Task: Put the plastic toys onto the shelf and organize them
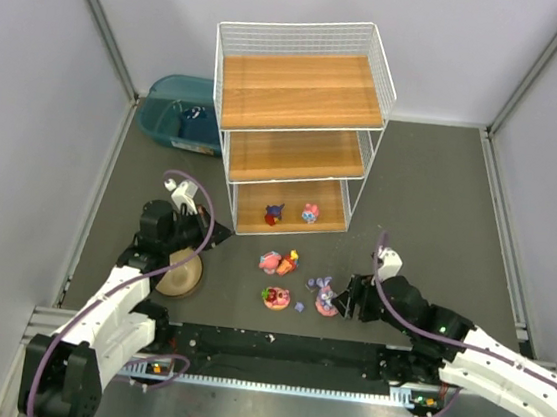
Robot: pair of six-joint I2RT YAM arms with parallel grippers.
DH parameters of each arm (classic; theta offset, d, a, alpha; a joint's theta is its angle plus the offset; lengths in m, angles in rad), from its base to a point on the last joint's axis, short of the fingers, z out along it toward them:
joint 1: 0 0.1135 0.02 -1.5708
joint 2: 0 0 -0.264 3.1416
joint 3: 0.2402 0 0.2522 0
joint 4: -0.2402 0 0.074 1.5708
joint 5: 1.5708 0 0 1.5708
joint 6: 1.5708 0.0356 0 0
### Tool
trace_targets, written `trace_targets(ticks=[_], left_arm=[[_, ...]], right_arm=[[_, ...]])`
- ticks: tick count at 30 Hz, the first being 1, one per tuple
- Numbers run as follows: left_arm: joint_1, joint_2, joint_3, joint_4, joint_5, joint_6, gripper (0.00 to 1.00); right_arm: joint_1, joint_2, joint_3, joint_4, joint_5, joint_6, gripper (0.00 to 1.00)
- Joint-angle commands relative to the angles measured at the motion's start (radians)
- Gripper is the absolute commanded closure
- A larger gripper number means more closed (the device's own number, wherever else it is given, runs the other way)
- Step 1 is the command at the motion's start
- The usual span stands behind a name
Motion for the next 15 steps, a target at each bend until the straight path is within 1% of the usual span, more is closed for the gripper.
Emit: trace_targets(ticks=[1,2,3,4,7,9,15], left_arm=[[-0.004,-0.009,-0.014,0.058,-0.007,-0.008,1.00],[-0.004,-0.010,-0.014,0.058,-0.005,-0.008,1.00],[-0.004,-0.009,-0.014,0.058,-0.005,-0.008,1.00],[-0.004,-0.007,-0.014,0.058,-0.004,-0.008,1.00],[-0.004,-0.007,-0.015,0.058,-0.001,-0.010,1.00],[-0.004,-0.012,-0.020,0.058,0.001,-0.011,1.00],[-0.004,-0.020,-0.025,0.055,-0.005,-0.013,1.00]], right_arm=[[0.093,0.130,0.073,0.014,0.117,-0.036,0.30],[0.116,0.161,0.084,0.020,0.144,-0.036,0.29],[0.165,0.199,0.107,0.036,0.182,-0.036,0.28],[0.189,0.259,0.118,0.046,0.201,-0.037,0.28],[0.252,0.359,0.150,0.085,0.259,-0.033,0.27],[0.261,0.386,0.158,0.103,0.275,-0.020,0.26],[0.265,0.446,0.164,0.128,0.328,-0.028,0.15]])
